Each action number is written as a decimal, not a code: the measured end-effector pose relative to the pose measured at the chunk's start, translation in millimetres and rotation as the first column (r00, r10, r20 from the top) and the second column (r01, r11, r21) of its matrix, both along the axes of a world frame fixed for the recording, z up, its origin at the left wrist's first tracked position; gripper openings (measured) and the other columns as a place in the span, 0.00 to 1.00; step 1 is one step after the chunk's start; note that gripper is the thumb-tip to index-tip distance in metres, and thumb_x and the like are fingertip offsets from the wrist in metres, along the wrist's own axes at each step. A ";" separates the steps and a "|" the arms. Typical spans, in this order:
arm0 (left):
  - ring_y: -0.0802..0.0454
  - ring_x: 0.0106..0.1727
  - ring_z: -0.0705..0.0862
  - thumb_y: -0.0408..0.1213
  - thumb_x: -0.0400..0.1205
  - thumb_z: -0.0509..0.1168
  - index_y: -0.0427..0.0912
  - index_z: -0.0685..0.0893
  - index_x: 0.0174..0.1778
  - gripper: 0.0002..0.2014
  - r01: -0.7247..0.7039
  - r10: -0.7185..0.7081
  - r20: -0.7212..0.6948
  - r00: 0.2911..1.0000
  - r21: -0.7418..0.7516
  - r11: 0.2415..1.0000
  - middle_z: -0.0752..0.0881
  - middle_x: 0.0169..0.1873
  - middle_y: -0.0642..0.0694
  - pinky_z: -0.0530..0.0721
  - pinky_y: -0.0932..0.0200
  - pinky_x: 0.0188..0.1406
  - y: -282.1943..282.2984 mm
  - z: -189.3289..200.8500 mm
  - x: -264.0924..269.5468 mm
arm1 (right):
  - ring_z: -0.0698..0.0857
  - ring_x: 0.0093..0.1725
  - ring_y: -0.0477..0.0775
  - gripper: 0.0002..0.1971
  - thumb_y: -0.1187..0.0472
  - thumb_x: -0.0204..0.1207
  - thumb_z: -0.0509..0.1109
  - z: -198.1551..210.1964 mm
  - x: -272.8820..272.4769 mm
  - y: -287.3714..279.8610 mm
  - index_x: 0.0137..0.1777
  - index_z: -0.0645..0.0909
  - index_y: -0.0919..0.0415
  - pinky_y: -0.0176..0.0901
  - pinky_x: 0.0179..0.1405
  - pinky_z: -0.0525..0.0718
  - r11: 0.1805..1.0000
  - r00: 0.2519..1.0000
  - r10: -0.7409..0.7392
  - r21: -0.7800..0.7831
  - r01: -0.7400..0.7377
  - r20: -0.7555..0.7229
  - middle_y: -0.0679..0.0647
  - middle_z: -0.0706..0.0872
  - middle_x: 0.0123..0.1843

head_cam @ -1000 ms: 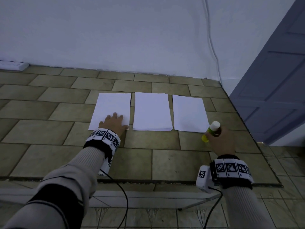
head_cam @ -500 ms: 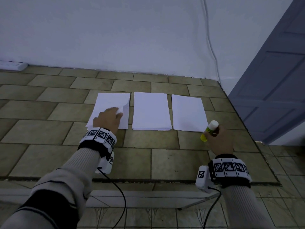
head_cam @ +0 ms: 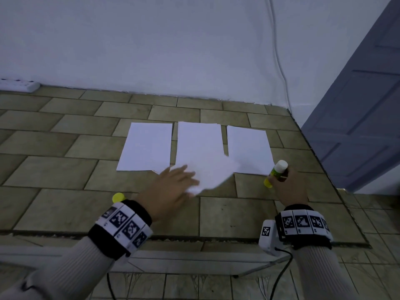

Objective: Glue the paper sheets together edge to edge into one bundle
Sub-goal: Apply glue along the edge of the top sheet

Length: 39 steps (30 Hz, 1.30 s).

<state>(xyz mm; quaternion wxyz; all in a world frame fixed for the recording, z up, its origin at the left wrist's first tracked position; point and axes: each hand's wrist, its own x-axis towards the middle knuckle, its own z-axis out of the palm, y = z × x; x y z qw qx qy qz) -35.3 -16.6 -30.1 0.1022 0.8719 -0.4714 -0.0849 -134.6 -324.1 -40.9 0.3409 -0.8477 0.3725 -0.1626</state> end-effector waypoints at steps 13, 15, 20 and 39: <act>0.47 0.82 0.33 0.36 0.88 0.55 0.52 0.55 0.85 0.29 0.206 -0.195 -0.070 0.978 0.235 0.950 0.42 0.85 0.49 0.40 0.39 0.84 24.9 -29.9 -19.3 | 0.82 0.58 0.63 0.20 0.66 0.73 0.75 4.3 -0.7 -1.0 0.64 0.76 0.70 0.52 0.55 0.78 0.998 0.997 0.062 -0.025 -0.063 -0.045 0.65 0.84 0.61; 0.49 0.81 0.29 0.34 0.88 0.54 0.54 0.52 0.86 0.31 0.177 -0.155 -0.104 0.982 0.255 0.951 0.35 0.82 0.51 0.36 0.46 0.82 26.6 -27.7 -20.0 | 0.83 0.57 0.62 0.20 0.65 0.73 0.75 5.3 -1.0 -0.5 0.63 0.77 0.69 0.50 0.53 0.78 0.996 0.995 0.084 -0.027 -0.085 -0.048 0.64 0.84 0.59; 0.54 0.84 0.33 0.66 0.74 0.29 0.51 0.49 0.86 0.43 -0.157 0.184 -0.100 0.978 0.235 0.959 0.38 0.85 0.49 0.42 0.46 0.85 16.9 -18.0 -25.8 | 0.83 0.52 0.55 0.16 0.63 0.74 0.75 11.2 0.8 10.1 0.60 0.79 0.66 0.44 0.49 0.77 0.971 0.970 0.239 0.031 -0.238 -0.047 0.58 0.85 0.53; 0.55 0.86 0.43 0.74 0.73 0.40 0.51 0.62 0.82 0.45 -0.220 0.220 -0.003 0.975 0.012 0.975 0.50 0.86 0.53 0.34 0.44 0.82 33.0 -60.2 -10.4 | 0.87 0.44 0.57 0.21 0.58 0.61 0.85 10.8 34.3 84.5 0.50 0.80 0.56 0.56 0.46 0.88 0.861 0.899 0.401 0.263 -0.435 0.176 0.58 0.87 0.46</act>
